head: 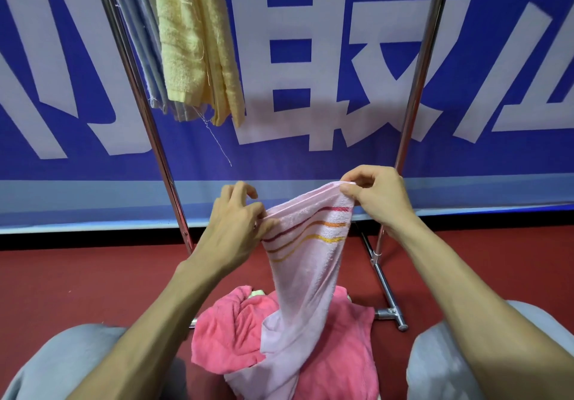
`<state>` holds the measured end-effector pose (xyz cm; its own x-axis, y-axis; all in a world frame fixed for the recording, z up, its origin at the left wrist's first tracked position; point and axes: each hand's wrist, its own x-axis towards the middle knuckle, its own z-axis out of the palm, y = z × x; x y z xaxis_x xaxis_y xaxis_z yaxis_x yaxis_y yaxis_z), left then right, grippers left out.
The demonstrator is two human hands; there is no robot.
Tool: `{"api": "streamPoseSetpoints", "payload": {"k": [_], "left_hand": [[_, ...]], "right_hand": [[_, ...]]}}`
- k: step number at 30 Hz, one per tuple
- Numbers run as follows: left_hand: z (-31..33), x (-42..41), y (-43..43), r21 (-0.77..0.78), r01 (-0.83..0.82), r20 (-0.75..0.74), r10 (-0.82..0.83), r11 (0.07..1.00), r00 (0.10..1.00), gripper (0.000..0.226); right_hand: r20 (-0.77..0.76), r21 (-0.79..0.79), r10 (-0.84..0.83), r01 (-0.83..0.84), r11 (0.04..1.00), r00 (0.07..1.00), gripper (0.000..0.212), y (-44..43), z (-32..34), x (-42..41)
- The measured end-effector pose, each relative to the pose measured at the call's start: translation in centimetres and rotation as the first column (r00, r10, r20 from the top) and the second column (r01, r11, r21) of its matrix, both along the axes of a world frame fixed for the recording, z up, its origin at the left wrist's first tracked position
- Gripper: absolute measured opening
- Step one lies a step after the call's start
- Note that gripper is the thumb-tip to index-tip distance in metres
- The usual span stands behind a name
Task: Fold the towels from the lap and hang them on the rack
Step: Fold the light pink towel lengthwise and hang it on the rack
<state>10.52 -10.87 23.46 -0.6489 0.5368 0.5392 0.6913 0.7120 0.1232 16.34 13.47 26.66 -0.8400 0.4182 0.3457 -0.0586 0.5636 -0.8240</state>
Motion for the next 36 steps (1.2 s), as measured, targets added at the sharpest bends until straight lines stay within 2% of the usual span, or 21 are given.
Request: {"api": "streamPoseSetpoints", "payload": {"k": [4,7,11,15,19,22,26,32,36], "left_hand": [[0.4,-0.1,-0.4,0.114,-0.045,0.277,0.012,0.992,0.961,0.028],[1.3,0.5,0.0,0.286,-0.091,0.384,-0.027,0.954,0.923,0.025],[2.3,1.0,0.1,0.462,-0.12,0.483,-0.136,0.879,0.865,0.016],[2.6,1.1,0.0,0.515,-0.149,0.468,-0.131,0.844,0.874,0.021],[2.7,1.1,-0.1,0.386,-0.193,0.461,-0.008,0.902,0.887,0.029],[2.9,1.5,-0.1,0.326,-0.213,0.482,0.032,0.921,0.876,0.018],[5.0,1.8,-0.4,0.433,-0.24,0.471,0.009,0.869,0.882,0.008],[13.2,1.9,-0.9,0.59,-0.127,0.252,-0.033,0.797,0.967,0.006],[19.3,1.9,-1.1,0.603,-0.049,0.064,0.013,0.796,0.998,0.012]], "right_hand": [[0.0,0.08,-0.038,0.037,0.996,0.999,0.011,0.1,-0.1,0.0],[-0.007,0.179,-0.064,0.064,0.982,0.998,0.013,0.2,-0.1,0.1],[-0.004,0.222,-0.067,0.066,0.973,0.998,0.01,0.3,-0.2,0.2],[0.016,0.298,-0.069,0.061,0.953,0.998,0.009,0.2,-0.6,0.1],[0.024,0.317,-0.061,0.05,0.947,0.998,0.007,-0.5,-0.9,0.0],[0.01,0.284,-0.059,0.053,0.957,0.998,0.006,-1.1,-0.6,0.2],[-0.063,0.212,-0.059,0.071,0.975,0.996,0.007,-1.6,1.6,0.4],[-0.262,0.198,-0.023,0.077,0.977,0.965,0.014,-2.8,10.3,0.5],[-0.377,0.201,-0.02,0.103,0.974,0.926,0.009,-3.3,16.7,1.3]]}}
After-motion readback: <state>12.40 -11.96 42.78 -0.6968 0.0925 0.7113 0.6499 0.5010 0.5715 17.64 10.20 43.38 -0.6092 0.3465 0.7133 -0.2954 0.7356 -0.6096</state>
